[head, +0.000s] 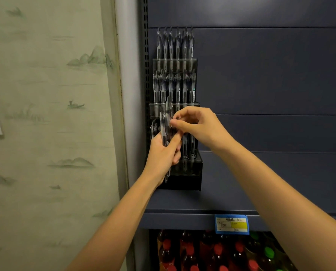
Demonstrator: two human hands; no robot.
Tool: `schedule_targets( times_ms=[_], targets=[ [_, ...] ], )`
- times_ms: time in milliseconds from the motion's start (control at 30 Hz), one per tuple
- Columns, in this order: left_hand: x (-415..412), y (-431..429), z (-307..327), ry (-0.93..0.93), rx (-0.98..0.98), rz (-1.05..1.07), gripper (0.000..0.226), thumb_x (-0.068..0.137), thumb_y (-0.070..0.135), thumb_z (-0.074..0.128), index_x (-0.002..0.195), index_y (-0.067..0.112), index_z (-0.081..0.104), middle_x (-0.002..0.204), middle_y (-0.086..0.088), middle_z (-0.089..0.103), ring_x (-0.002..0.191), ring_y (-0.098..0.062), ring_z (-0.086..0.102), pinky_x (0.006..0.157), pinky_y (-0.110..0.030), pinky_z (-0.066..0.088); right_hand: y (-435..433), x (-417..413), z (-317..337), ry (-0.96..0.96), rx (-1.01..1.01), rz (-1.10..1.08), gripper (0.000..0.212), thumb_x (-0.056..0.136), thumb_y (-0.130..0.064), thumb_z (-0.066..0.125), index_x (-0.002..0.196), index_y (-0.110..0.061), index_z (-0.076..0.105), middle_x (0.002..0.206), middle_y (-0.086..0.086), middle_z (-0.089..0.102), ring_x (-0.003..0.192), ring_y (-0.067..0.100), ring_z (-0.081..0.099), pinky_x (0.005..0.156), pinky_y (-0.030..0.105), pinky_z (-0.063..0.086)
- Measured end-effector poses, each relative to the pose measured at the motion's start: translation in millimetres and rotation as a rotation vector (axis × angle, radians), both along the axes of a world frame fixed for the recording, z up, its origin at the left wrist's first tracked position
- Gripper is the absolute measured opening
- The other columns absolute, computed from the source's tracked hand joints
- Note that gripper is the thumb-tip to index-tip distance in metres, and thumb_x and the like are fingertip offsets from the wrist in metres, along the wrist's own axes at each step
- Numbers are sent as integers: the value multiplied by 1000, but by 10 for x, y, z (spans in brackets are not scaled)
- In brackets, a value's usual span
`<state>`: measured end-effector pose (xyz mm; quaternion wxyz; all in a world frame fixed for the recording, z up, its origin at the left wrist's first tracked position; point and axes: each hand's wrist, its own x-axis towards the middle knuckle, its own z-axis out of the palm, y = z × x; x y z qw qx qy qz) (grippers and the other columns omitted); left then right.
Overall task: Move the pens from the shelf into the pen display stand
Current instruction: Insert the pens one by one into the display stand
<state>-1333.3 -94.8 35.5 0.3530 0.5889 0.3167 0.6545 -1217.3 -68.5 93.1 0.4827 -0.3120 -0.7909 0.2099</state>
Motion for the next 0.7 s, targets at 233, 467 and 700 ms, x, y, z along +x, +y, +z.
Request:
schedule_targets(
  times_ms=[233, 467, 700],
  targets=[
    [-92, 24, 56, 51, 16, 16, 20, 100, 30, 42, 96, 17, 57, 61, 4, 52, 41, -9, 42, 39, -18, 32, 21, -36, 70, 57, 16, -20, 11, 79, -22, 75, 85, -13, 74, 61, -4, 65, 62, 7, 61, 77, 26, 55],
    [-204, 67, 51, 63, 3, 26, 27, 100, 32, 39, 99, 13, 58, 65, 0, 58, 42, -10, 49, 40, -20, 40, 21, 44, 266, 209, 28, -71, 4, 83, -24, 71, 85, -20, 73, 77, -3, 71, 73, 5, 65, 74, 19, 50],
    [-379, 144, 38, 102, 13, 115, 27, 101, 28, 38, 91, 13, 57, 64, -1, 52, 37, -7, 41, 36, -16, 34, 35, 335, 435, 314, 103, -204, 5, 88, -24, 67, 88, -21, 71, 77, -8, 69, 66, -4, 62, 65, 10, 46]
  ],
)
